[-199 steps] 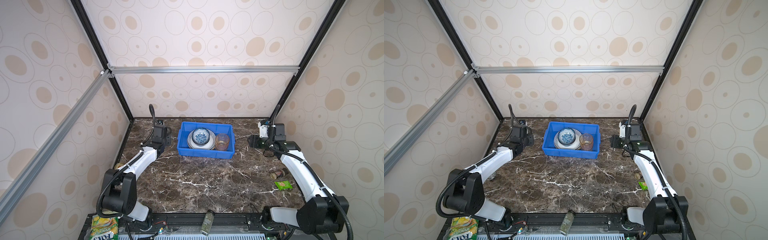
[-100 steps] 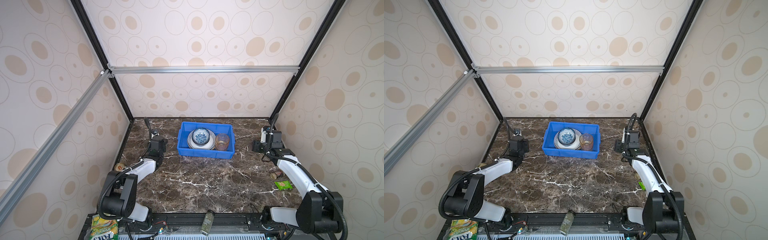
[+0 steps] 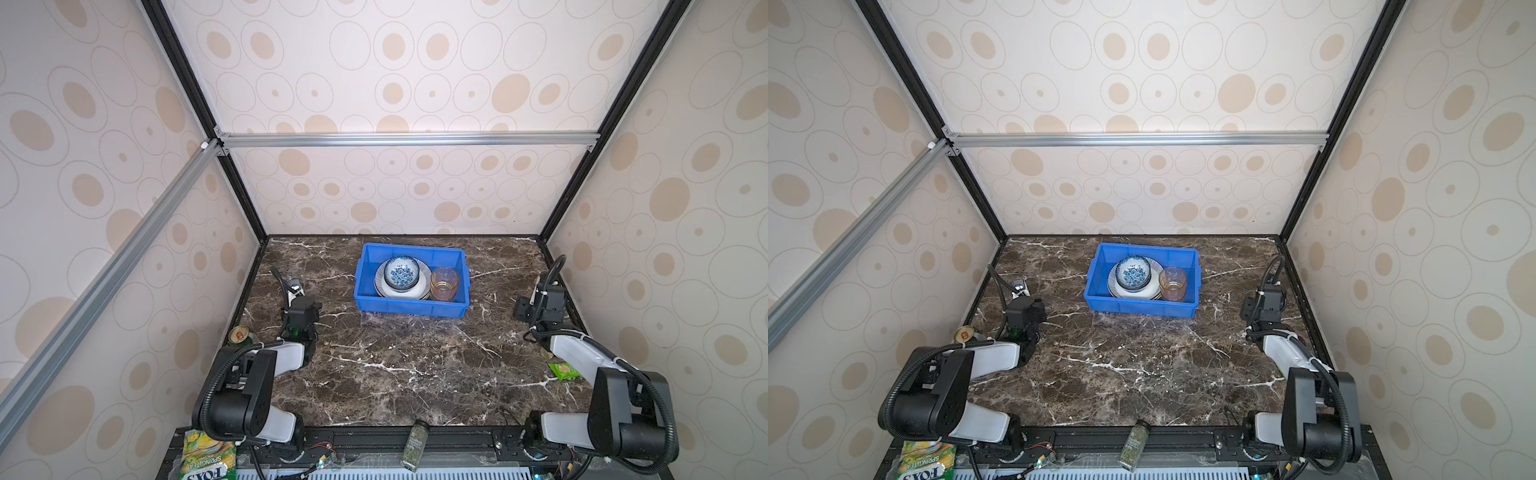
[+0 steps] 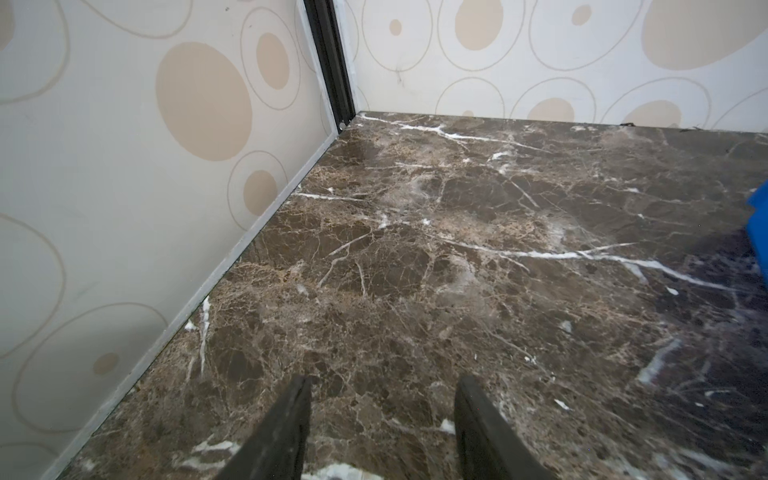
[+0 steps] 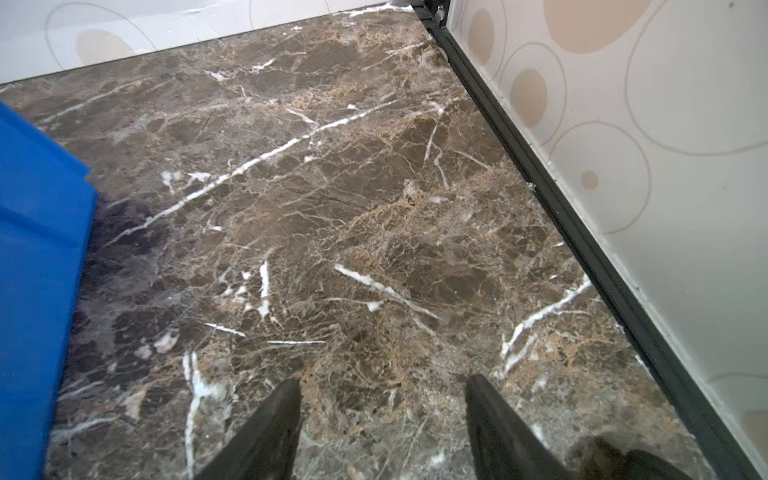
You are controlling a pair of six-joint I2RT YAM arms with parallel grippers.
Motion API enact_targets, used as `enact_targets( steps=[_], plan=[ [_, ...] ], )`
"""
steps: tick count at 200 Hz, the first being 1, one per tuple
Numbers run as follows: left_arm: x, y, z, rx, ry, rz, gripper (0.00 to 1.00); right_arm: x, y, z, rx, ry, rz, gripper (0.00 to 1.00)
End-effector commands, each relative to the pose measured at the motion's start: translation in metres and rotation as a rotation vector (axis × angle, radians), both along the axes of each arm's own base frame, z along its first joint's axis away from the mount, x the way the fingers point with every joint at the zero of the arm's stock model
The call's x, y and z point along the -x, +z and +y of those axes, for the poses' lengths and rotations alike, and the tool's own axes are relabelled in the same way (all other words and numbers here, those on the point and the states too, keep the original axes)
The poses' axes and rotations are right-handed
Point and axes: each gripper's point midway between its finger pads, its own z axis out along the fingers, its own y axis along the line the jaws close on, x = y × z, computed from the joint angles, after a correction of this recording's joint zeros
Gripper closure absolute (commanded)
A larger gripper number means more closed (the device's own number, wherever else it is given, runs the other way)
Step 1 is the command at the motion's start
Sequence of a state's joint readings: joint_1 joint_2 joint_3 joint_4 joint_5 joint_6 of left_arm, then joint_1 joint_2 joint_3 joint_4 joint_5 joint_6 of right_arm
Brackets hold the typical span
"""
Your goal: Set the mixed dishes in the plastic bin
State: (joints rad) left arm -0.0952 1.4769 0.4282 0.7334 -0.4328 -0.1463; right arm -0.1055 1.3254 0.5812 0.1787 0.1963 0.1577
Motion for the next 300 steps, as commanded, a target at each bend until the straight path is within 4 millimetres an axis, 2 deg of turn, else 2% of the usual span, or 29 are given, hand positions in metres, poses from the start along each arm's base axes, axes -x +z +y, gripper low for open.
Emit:
enact_targets(
  steps=[1, 17, 42, 56, 77, 85, 90, 103, 116, 159, 168, 170, 173, 177, 192, 211, 243, 246, 250, 253, 300],
  plan=[
    [-0.009, 0.016, 0.004, -0.031, -0.001, -0.083, 0.44, -0.012, 0.006, -0.005, -0.003, -0.034, -0.123, 0.34],
    [-0.009, 0.018, 0.004, -0.035, -0.007, -0.096, 0.44, -0.012, -0.004, -0.005, -0.003, -0.03, -0.128, 0.34],
    [-0.007, 0.026, 0.003, -0.043, -0.021, -0.149, 0.44, -0.017, -0.007, 0.0, -0.009, 0.004, -0.11, 0.36],
    [-0.002, 0.031, 0.006, -0.039, -0.009, -0.201, 0.44, -0.018, -0.006, 0.005, -0.018, 0.034, -0.119, 0.36],
    [0.001, 0.027, 0.007, -0.043, -0.004, -0.211, 0.44, -0.018, 0.0, 0.016, -0.032, 0.091, -0.176, 0.36],
    [0.0, 0.026, 0.004, -0.034, -0.022, -0.204, 0.44, -0.017, 0.004, 0.023, -0.038, 0.127, -0.218, 0.34],
    [0.0, 0.027, 0.004, -0.038, -0.023, -0.213, 0.44, -0.016, 0.005, 0.028, -0.043, 0.149, -0.243, 0.26],
    [0.0, 0.027, 0.002, -0.038, -0.039, -0.214, 0.44, -0.013, 0.005, 0.035, -0.03, 0.177, -0.304, 0.2],
    [0.002, 0.028, 0.001, -0.039, -0.045, -0.224, 0.44, -0.014, 0.007, 0.043, -0.003, 0.209, -0.343, 0.18],
    [0.002, 0.028, -0.007, -0.044, -0.099, -0.231, 0.37, -0.027, -0.01, 0.072, 0.08, 0.327, -0.257, 0.17],
    [0.002, 0.028, -0.008, -0.045, -0.109, -0.232, 0.25, -0.03, -0.012, 0.076, 0.098, 0.337, -0.258, 0.17],
    [0.002, 0.028, -0.009, -0.046, -0.113, -0.233, 0.2, -0.031, -0.012, 0.076, 0.104, 0.337, -0.262, 0.16],
    [0.002, 0.028, -0.01, -0.046, -0.119, -0.234, 0.05, -0.032, -0.011, 0.077, 0.11, 0.338, -0.264, 0.16],
    [0.002, 0.028, -0.011, -0.044, -0.126, -0.239, 0.01, -0.033, -0.011, 0.078, 0.113, 0.343, -0.263, 0.16],
    [0.007, 0.03, -0.013, -0.044, -0.14, -0.264, 0.01, -0.032, -0.014, 0.079, 0.107, 0.349, -0.217, 0.16],
    [0.017, 0.03, -0.011, -0.058, -0.131, -0.311, 0.01, -0.034, -0.013, 0.08, 0.112, 0.354, -0.238, 0.14],
    [0.014, 0.025, -0.012, -0.043, -0.138, -0.278, 0.01, -0.034, -0.014, 0.08, 0.11, 0.351, -0.225, 0.13],
    [0.014, 0.026, -0.012, -0.045, -0.138, -0.283, 0.01, -0.034, -0.015, 0.079, 0.109, 0.349, -0.223, 0.11],
    [0.014, 0.028, -0.012, -0.049, -0.137, -0.294, 0.01, -0.034, -0.015, 0.079, 0.108, 0.349, -0.221, 0.02],
    [0.014, 0.027, -0.012, -0.05, -0.137, -0.291, 0.01, -0.034, -0.014, 0.079, 0.108, 0.347, -0.22, 0.0],
    [0.014, 0.026, -0.012, -0.045, -0.136, -0.285, 0.01, -0.034, -0.015, 0.079, 0.107, 0.347, -0.216, 0.0]
  ],
)
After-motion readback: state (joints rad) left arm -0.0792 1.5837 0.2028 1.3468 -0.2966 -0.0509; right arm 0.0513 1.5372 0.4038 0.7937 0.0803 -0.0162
